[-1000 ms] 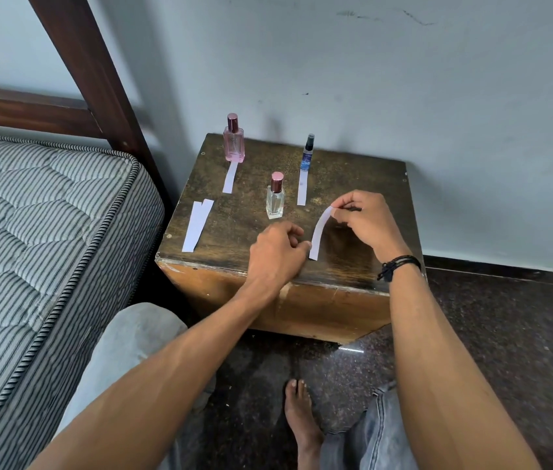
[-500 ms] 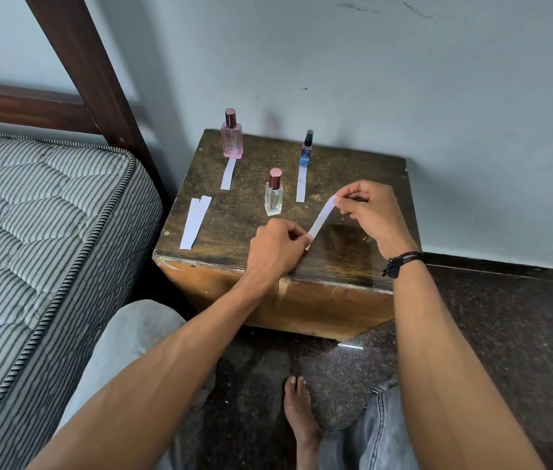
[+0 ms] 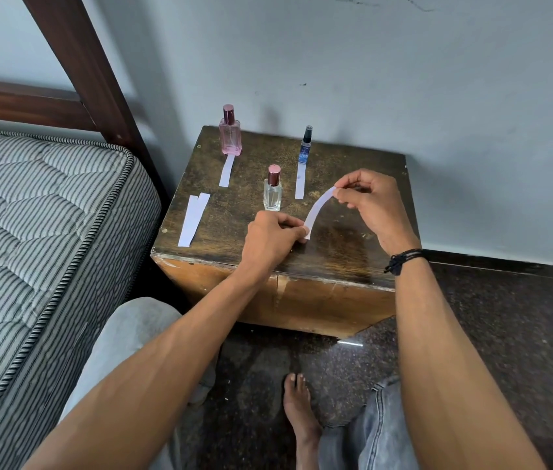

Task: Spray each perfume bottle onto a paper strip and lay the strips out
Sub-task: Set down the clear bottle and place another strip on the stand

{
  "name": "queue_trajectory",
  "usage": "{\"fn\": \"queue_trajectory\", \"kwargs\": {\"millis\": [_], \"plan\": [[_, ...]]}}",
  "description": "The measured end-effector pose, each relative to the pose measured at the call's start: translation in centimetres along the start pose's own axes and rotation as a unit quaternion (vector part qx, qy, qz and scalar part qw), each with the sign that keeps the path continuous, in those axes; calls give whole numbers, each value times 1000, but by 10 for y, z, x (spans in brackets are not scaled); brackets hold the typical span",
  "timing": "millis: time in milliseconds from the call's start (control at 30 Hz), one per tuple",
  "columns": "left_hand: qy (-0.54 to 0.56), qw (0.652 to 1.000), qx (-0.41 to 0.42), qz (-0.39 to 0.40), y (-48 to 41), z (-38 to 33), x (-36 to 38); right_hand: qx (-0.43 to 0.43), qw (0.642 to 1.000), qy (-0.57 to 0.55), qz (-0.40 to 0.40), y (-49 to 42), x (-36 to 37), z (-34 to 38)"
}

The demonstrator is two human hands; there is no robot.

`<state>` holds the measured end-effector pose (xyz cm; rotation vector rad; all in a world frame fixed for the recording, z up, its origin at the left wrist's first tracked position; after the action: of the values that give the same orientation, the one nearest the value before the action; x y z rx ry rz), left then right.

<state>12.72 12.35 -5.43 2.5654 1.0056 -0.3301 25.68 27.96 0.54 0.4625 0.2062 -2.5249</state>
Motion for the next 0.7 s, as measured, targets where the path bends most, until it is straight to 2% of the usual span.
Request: {"fn": "queue_trajectory", "kwargs": {"millis": [233,700], "plan": [[-3,1000,5,-4,-2,1,0,-2,1000,-7,18,1,5,2],[-7,1000,13,0,-1,-1,1,-27,999,-44,-10,0,3,5]]}}
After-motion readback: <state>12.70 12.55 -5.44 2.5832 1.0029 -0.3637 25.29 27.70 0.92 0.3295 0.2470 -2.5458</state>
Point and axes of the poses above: each hand's wrist, its own y-axis away from the middle knuckle, its own x-axis out of the palm, z = x × y, the point moved 9 cm from there along -y, towards the middle knuckle, and after that the axes turned 3 degrees about -z, right-handed, at the moved point
